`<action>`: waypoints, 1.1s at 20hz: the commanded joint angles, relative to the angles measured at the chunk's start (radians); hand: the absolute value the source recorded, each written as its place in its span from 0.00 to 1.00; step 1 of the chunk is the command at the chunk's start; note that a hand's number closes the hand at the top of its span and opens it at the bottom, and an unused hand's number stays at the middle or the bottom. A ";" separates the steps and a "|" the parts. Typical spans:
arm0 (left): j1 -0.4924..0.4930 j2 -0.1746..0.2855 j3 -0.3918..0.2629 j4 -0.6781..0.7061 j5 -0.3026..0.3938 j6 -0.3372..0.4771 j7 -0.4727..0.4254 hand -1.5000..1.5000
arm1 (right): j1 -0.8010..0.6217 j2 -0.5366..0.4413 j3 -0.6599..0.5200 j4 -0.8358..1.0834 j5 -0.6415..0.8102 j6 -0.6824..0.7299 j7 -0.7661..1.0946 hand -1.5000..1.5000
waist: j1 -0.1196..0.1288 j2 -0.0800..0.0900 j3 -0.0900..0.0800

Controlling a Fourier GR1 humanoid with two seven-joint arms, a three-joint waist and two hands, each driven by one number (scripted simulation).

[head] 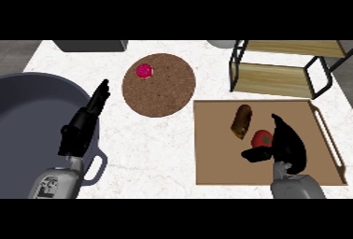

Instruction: Pick the tomato from the tray and place it in the tiered shelf

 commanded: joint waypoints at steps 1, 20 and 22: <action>0.017 -0.017 0.025 0.063 0.038 -0.020 -0.049 0.50 | 0.029 0.039 0.043 0.032 0.022 -0.008 -0.004 1.00 | -0.004 0.013 -0.020; -0.046 -0.062 0.013 0.075 -0.011 0.000 -0.002 0.50 | -0.298 0.117 0.439 0.184 0.029 -0.029 -0.016 1.00 | 0.004 0.014 -0.019; 0.002 -0.064 -0.001 0.056 -0.022 -0.003 -0.019 0.50 | -0.297 0.117 0.423 0.205 0.013 -0.112 -0.081 1.00 | 0.004 0.013 -0.019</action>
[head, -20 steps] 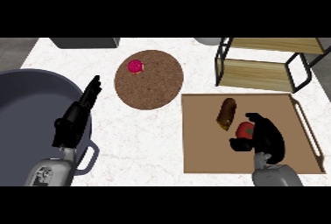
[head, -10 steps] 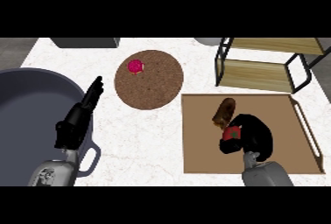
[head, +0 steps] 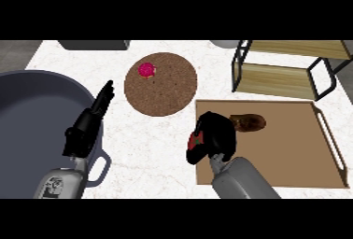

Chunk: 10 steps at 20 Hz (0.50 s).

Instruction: Pick the tomato from the tray and place it in the tiered shelf

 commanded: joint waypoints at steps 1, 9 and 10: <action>-0.042 -0.022 0.022 0.071 0.036 -0.015 0.010 0.50 | -0.128 0.010 0.066 0.016 -0.084 -0.095 0.064 1.00 | -0.003 0.010 -0.016; -0.004 -0.016 0.020 0.015 0.018 -0.010 0.038 0.50 | -0.112 0.010 0.055 -0.340 0.035 -0.204 0.132 1.00 | -0.029 0.002 -0.016; -0.004 -0.018 0.030 0.032 0.020 -0.006 0.017 0.50 | -0.087 0.010 0.068 -0.392 0.046 -0.197 0.157 1.00 | -0.030 0.002 -0.016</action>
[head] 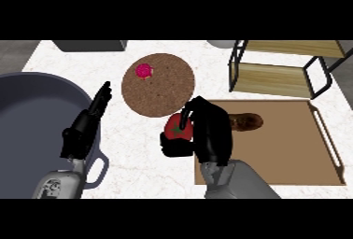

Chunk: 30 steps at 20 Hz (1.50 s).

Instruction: Pick the tomato from the tray and place it in the tiered shelf

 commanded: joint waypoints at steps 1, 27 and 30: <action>0.039 -0.041 -0.005 0.062 0.001 0.022 -0.051 0.50 | 0.002 0.003 0.031 -0.145 0.107 -0.022 0.118 1.00 | -0.012 0.006 -0.016; 0.013 -0.029 0.017 -0.004 0.006 -0.021 0.022 0.50 | -0.394 -0.136 -0.537 -0.225 0.310 0.381 0.081 1.00 | -0.002 0.009 -0.015; -0.022 -0.035 0.038 0.093 0.029 -0.039 -0.047 0.50 | -0.433 -0.129 -0.542 -0.144 0.379 0.313 0.077 1.00 | -0.002 0.012 -0.016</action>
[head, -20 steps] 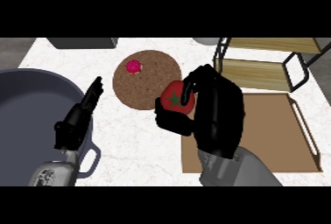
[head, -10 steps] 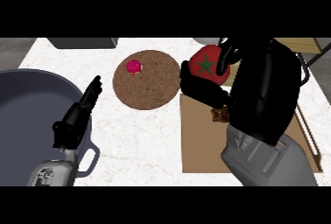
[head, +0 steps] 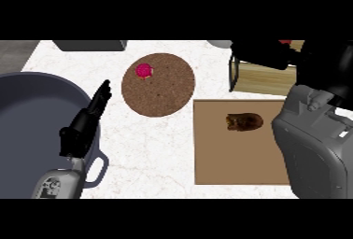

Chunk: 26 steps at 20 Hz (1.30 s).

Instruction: Pick the tomato from the tray and place it in the tiered shelf

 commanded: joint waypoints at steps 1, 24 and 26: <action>0.000 -0.019 0.000 0.069 -0.007 0.009 -0.032 0.50 | -0.089 -0.063 -0.103 0.049 -0.011 0.051 0.009 1.00 | -0.004 0.008 -0.014; -0.005 -0.053 -0.004 0.042 -0.024 0.011 0.006 0.50 | -0.098 -0.183 -0.158 0.560 0.037 -0.360 -0.374 1.00 | 0.006 0.011 -0.014; -0.030 -0.039 0.015 0.040 -0.011 -0.003 0.043 0.50 | -0.143 -0.210 -0.192 0.668 0.059 -0.379 -0.366 1.00 | 0.010 0.012 -0.014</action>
